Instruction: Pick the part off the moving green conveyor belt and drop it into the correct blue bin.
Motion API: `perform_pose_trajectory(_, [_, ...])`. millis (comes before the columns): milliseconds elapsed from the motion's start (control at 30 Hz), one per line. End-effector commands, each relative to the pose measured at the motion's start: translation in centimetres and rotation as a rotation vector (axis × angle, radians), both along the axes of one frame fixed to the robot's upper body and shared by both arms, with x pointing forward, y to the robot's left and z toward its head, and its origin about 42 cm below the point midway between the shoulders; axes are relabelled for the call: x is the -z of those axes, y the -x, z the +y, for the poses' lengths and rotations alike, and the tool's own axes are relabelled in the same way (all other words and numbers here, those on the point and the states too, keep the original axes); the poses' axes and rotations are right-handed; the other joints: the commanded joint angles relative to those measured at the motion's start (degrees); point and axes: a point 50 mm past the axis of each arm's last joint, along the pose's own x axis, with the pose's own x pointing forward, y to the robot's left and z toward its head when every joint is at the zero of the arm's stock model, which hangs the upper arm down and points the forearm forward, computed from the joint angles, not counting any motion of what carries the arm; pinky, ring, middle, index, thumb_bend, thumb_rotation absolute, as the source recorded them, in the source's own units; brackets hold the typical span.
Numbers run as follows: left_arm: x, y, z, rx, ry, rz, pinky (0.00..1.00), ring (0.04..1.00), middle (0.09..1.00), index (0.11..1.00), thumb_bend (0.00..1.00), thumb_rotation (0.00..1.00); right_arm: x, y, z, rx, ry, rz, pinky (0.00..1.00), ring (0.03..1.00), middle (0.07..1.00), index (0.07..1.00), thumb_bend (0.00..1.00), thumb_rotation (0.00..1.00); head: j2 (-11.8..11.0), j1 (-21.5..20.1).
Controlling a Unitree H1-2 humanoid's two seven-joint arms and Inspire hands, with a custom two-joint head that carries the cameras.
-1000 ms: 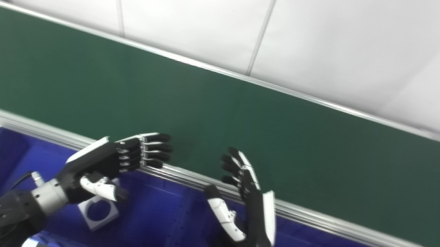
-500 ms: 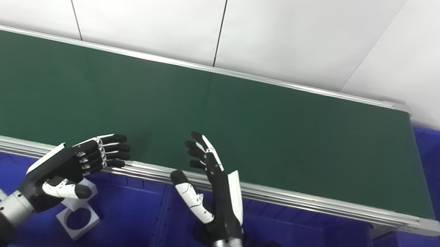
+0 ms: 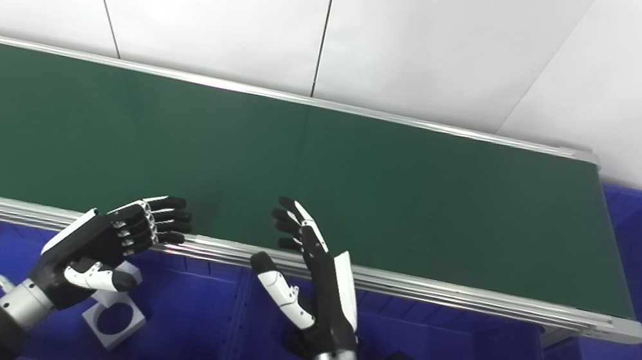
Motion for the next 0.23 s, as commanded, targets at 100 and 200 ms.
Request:
perform_pose_trajectory(100, [-1.6, 0.0, -1.0, 0.001, 0.013, -0.076, 0.80, 0.808, 0.820, 0.830, 1.00, 0.34, -1.5, 0.6, -0.4, -0.019, 0.008, -0.025, 0.72, 0.808, 0.841, 0.900, 0.65, 0.80, -0.09, 1.84])
perform_pose_trajectory(200, [-1.7, 0.3, -1.5, 0.004, 0.018, -0.082, 0.81, 0.815, 0.828, 0.834, 1.00, 0.34, -1.8, 1.3, -1.0, -0.026, 0.037, -0.005, 0.71, 0.810, 0.853, 0.910, 0.65, 0.82, 0.02, 3.59])
